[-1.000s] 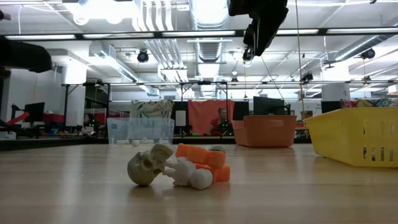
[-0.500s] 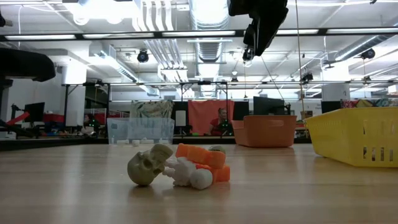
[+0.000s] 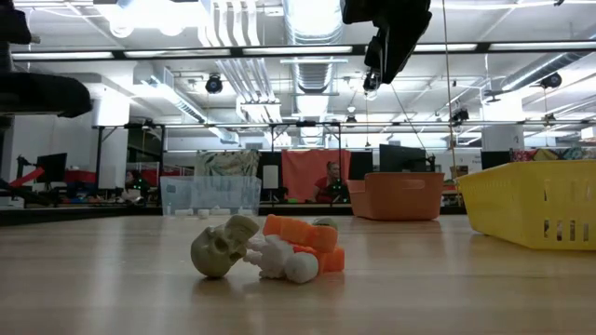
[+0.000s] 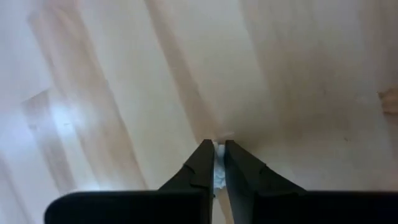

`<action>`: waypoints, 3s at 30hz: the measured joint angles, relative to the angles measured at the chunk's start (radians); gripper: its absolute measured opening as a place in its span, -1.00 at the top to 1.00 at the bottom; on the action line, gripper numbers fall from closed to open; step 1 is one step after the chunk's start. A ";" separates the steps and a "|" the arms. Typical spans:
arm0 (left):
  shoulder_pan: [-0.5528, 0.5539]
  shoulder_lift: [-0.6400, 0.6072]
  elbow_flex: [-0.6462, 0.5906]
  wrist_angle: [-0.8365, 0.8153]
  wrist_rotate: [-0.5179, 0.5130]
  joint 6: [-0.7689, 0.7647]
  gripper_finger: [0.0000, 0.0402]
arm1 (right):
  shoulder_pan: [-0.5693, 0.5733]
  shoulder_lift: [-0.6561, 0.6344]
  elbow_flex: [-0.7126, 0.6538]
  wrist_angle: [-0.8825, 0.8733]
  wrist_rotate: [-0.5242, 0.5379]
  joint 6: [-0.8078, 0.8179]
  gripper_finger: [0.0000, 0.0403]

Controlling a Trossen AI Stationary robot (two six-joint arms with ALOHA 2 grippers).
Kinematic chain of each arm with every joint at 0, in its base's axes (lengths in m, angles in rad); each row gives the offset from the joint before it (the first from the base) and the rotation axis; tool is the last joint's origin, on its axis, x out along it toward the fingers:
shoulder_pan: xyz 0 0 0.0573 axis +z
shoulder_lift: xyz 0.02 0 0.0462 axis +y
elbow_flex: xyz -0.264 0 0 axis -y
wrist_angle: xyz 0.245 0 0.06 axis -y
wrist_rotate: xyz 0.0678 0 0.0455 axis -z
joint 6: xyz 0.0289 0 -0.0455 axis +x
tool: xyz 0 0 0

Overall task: Sort Halloween decoration
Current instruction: Put the white skeleton toy into the transparent bin, then put the gray skull toy into the yellow bin

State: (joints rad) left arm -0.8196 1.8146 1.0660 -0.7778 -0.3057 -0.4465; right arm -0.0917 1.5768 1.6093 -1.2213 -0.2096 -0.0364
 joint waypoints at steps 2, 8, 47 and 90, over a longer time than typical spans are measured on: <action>0.002 -0.007 -0.001 -0.011 -0.018 -0.014 0.96 | 0.000 0.000 0.000 -0.001 0.000 0.000 0.64; 0.049 -0.093 0.019 -0.069 -0.029 -0.034 0.99 | 0.000 0.000 0.000 -0.011 0.000 -0.026 0.64; 1.599 -0.258 0.020 0.131 0.140 0.701 1.00 | 0.057 0.001 -0.023 -0.030 0.000 0.031 0.64; 1.490 -0.338 0.020 0.203 0.132 0.648 0.68 | 0.057 0.002 -0.105 0.142 0.000 0.054 0.64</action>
State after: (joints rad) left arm 0.6703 1.4768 1.0859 -0.5747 -0.1738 0.2013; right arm -0.0345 1.5784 1.5046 -1.0789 -0.2092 0.0180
